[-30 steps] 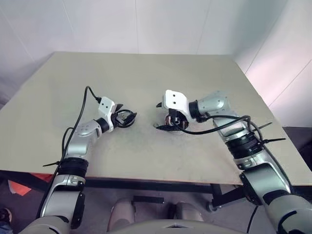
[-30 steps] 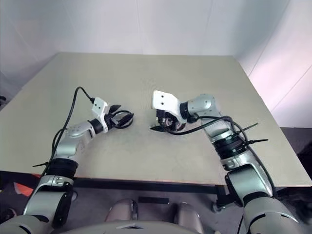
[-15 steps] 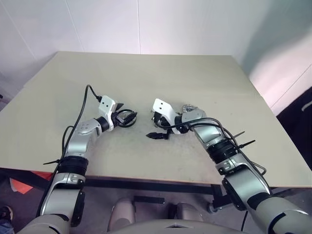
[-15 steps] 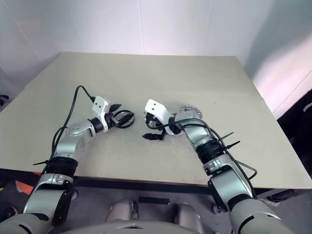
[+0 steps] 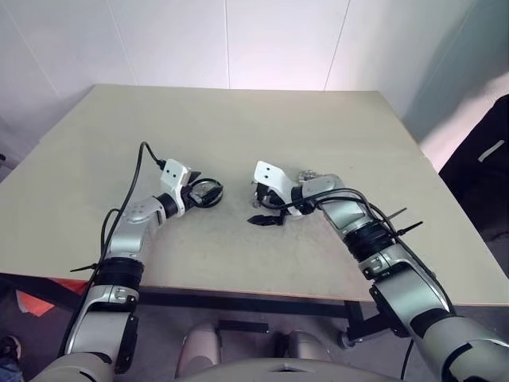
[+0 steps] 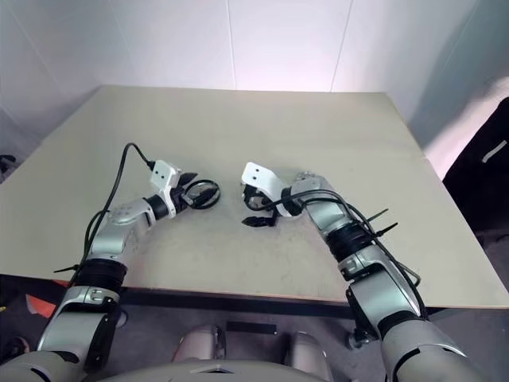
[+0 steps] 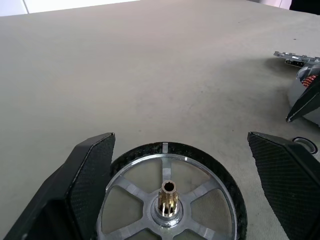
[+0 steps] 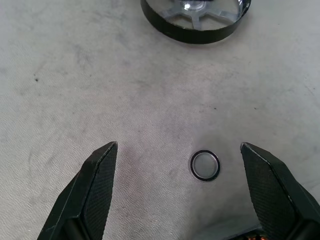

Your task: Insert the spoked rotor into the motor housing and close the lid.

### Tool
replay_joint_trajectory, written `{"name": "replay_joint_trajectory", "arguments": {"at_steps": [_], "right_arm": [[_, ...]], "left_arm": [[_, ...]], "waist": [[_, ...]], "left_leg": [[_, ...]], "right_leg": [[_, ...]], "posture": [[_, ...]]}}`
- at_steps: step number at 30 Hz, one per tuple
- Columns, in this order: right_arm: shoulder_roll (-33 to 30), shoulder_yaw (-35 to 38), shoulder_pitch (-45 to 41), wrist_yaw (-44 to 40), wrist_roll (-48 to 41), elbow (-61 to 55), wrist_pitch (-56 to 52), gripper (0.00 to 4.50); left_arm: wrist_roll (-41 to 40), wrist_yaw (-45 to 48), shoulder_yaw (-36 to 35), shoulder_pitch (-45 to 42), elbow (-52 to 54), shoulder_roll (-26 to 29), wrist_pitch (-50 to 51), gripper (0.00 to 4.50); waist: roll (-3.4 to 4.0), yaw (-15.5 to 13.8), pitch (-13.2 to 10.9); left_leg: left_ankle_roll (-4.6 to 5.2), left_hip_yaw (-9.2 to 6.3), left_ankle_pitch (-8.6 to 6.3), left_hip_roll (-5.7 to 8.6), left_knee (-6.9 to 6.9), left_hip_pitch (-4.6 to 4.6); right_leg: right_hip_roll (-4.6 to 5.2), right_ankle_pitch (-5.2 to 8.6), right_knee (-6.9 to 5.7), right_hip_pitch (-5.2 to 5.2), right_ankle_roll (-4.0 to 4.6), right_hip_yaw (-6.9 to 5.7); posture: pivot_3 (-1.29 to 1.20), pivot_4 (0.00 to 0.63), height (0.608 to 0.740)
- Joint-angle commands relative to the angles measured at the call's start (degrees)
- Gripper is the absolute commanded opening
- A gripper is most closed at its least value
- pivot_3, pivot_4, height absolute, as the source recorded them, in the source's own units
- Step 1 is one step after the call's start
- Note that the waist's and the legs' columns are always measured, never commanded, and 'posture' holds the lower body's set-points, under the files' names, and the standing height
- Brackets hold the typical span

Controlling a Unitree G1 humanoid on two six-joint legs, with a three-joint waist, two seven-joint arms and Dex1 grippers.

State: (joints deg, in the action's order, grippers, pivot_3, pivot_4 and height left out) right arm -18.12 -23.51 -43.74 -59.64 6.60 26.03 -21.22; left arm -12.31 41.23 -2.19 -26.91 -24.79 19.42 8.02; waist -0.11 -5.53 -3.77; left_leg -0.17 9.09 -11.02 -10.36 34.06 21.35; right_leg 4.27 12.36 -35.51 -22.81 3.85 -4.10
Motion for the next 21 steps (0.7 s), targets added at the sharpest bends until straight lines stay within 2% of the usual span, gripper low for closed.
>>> {"name": "replay_joint_trajectory", "arguments": {"at_steps": [1,6,13,17,21], "right_arm": [[-1.89,-2.59,-3.42,-1.86,3.10,2.78,4.26,4.41],[-3.09,-6.99,-9.45,-8.27,6.34,5.49,10.47,4.41],[0.85,-8.30,-20.96,-15.66,7.47,18.22,14.17,4.41],[4.16,-8.81,-24.97,-17.44,8.94,26.47,17.02,4.41],[7.21,-10.03,-27.28,-15.77,12.05,35.04,20.68,4.41]], "left_arm": [[-0.38,0.22,-0.36,-1.53,0.63,0.01,-0.89,4.50],[-0.15,0.23,-0.02,-2.11,-0.60,-0.55,-1.36,4.50],[-0.23,-0.83,0.09,-0.64,0.66,-2.18,-1.62,4.50],[-0.35,-1.83,0.09,2.09,3.31,-3.07,-1.26,4.50],[-0.59,-2.93,-0.07,4.44,6.23,-3.54,-0.45,4.50]], "waist": [[0.00,-0.04,0.00],[0.01,0.03,0.00],[0.04,0.28,-0.02],[0.05,0.24,-0.03],[0.15,0.21,-0.09]], "left_leg": [[0.00,0.00,0.00,0.00,0.00,0.00],[0.01,0.00,0.00,0.01,0.02,0.03],[0.00,0.01,0.00,-0.05,0.02,0.03],[0.02,0.01,-0.01,-0.07,0.02,0.08],[0.02,0.00,-0.02,-0.08,0.03,0.18]], "right_leg": [[0.00,0.00,0.00,0.00,0.00,0.00],[0.01,0.00,0.00,-0.01,0.00,0.00],[0.00,0.00,-0.08,-0.07,0.01,-0.02],[0.00,0.01,-0.06,-0.09,0.03,-0.05],[0.00,0.01,-0.05,-0.18,0.03,-0.09]], "posture": [[0.00,0.000,0.740],[0.00,0.000,0.740],[0.00,0.000,0.740],[0.00,0.000,0.740],[0.00,0.000,0.740]]}}
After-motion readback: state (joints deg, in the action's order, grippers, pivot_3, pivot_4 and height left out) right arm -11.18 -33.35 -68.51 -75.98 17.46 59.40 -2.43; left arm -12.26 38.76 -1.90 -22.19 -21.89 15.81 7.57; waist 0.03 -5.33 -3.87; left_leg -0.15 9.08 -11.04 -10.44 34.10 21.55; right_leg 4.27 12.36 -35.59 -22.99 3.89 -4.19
